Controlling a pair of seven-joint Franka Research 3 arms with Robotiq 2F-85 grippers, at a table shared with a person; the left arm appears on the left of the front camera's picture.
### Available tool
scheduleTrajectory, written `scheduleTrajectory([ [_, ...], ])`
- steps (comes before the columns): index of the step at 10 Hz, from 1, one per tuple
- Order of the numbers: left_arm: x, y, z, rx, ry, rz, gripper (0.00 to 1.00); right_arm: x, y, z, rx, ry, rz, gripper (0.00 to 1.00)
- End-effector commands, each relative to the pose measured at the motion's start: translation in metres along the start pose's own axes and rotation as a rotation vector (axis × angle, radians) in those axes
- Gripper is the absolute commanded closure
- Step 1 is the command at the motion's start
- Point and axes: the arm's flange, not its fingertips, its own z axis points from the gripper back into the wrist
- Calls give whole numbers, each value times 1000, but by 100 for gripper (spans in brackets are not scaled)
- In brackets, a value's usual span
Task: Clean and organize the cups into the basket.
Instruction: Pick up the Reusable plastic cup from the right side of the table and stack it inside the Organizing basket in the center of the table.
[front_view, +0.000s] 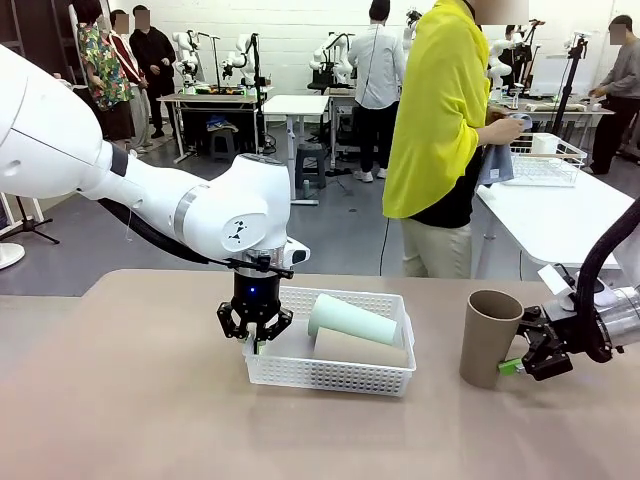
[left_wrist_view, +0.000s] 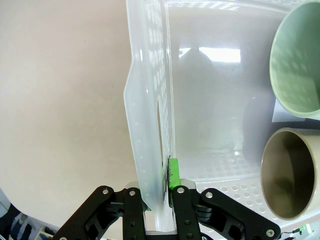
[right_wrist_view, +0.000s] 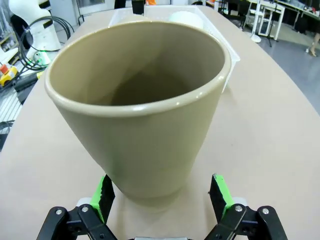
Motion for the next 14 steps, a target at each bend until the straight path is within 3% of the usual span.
scheduleTrajectory([
  [1,1,1,0,8,-9,-14,97,5,-9,-7,4,-27,-36,0],
  [6,1,1,0,8,-9,-14,97,15,-11,-25,117,-89,-26,2],
  [7,1,1,0,8,-9,-14,97,15,-10,-25,129,-93,-26,60],
  [8,1,1,0,8,-9,-14,97,14,-10,-24,126,-98,-23,62],
  [9,1,1,0,8,-9,-14,97,14,-9,-23,122,-96,-17,100],
  [11,1,1,0,8,-9,-14,97,31,1,-10,99,-100,-46,100],
  [12,1,1,0,8,-9,-14,97,68,19,6,76,-84,-88,37],
  [14,1,1,0,8,-9,-14,97,153,62,49,72,-75,-96,37],
])
